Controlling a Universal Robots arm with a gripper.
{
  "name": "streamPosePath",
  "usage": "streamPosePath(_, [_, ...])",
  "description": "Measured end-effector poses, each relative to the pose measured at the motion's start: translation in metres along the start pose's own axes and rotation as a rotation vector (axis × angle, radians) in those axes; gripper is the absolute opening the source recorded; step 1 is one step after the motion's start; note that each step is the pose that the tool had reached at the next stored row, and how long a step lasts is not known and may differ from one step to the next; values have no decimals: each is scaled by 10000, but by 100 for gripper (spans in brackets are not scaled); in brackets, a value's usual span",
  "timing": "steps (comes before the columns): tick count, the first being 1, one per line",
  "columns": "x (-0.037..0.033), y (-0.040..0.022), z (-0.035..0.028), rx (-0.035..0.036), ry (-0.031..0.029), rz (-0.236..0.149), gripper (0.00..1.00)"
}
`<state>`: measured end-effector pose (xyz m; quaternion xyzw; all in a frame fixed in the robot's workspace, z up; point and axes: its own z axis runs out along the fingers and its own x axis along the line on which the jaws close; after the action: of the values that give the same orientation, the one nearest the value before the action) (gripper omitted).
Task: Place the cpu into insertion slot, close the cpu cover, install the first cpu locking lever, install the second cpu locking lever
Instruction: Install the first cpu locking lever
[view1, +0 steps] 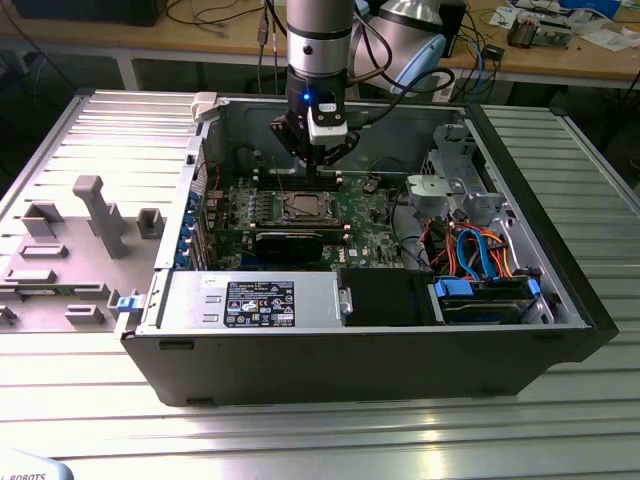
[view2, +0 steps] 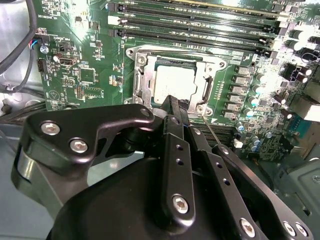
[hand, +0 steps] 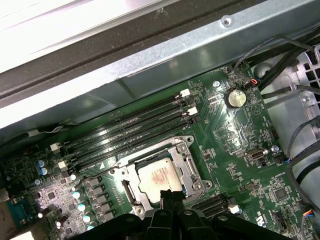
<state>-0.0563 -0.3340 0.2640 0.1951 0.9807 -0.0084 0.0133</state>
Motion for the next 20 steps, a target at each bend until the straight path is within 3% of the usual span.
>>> streamPosePath(10, [6,-2,0,-9,-4,-315,11])
streamPosePath(20, [52,-21,-1,-11,-4,-355,11])
